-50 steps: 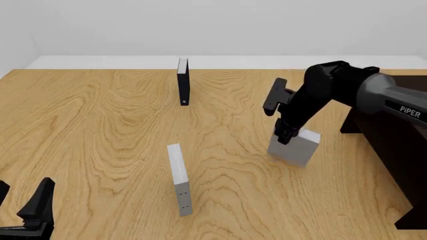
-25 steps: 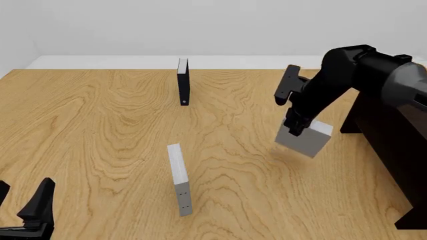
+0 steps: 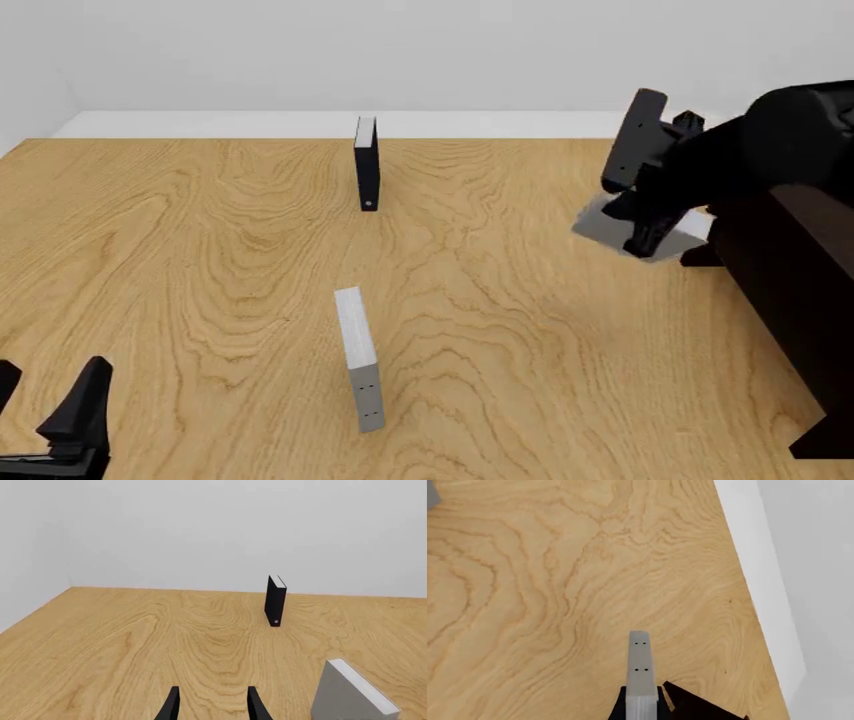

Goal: Pick up the book on the right and place it on the cabinet shelf.

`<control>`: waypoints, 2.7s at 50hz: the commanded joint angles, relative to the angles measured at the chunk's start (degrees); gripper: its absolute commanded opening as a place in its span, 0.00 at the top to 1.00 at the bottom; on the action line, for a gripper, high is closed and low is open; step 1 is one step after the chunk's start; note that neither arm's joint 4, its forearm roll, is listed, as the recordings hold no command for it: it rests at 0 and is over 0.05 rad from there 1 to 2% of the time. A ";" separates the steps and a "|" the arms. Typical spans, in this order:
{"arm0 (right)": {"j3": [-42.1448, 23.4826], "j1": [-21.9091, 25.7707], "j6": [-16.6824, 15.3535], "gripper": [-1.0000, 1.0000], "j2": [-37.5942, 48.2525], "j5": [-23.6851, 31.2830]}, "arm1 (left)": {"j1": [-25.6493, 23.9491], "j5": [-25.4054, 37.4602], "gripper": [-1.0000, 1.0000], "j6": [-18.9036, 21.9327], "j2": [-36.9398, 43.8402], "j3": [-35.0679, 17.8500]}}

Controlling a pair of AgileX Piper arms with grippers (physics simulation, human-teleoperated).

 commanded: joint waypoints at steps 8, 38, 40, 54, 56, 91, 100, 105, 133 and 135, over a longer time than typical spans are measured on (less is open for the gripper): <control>15.62 -2.04 -6.40 1.00 -13.06 -21.35 | -0.54 0.32 0.00 0.78 -0.31 -0.06; 35.09 2.61 -14.41 1.00 -22.89 -49.06 | 0.23 0.20 0.00 0.00 -0.35 0.00; 36.17 2.82 -14.86 1.00 -22.58 -51.10 | 0.29 0.20 0.00 -0.13 -0.36 0.02; 43.30 2.73 -16.71 1.00 -23.91 -65.56 | 0.32 -0.01 0.00 -0.24 -0.27 0.01; 45.43 0.68 -18.87 1.00 -24.03 -70.54 | 0.32 0.00 0.00 -0.32 -0.30 0.01; 63.23 -3.10 -22.49 1.00 -17.06 -94.19 | 0.67 0.15 0.00 -1.37 -0.47 0.05; 63.18 -5.04 -20.68 1.00 -16.68 -93.40 | 0.63 0.13 0.00 -1.36 -0.45 0.04; 61.95 -5.90 -19.10 1.00 -17.66 -91.14 | 0.63 0.11 0.00 -1.40 -0.45 0.04; 61.88 -9.20 -20.36 1.00 -5.37 -99.40 | 0.73 0.10 0.00 -1.48 -0.43 0.05; 61.87 -9.09 -20.05 1.00 -4.30 -100.30 | 0.69 0.08 0.00 -1.48 -0.44 0.05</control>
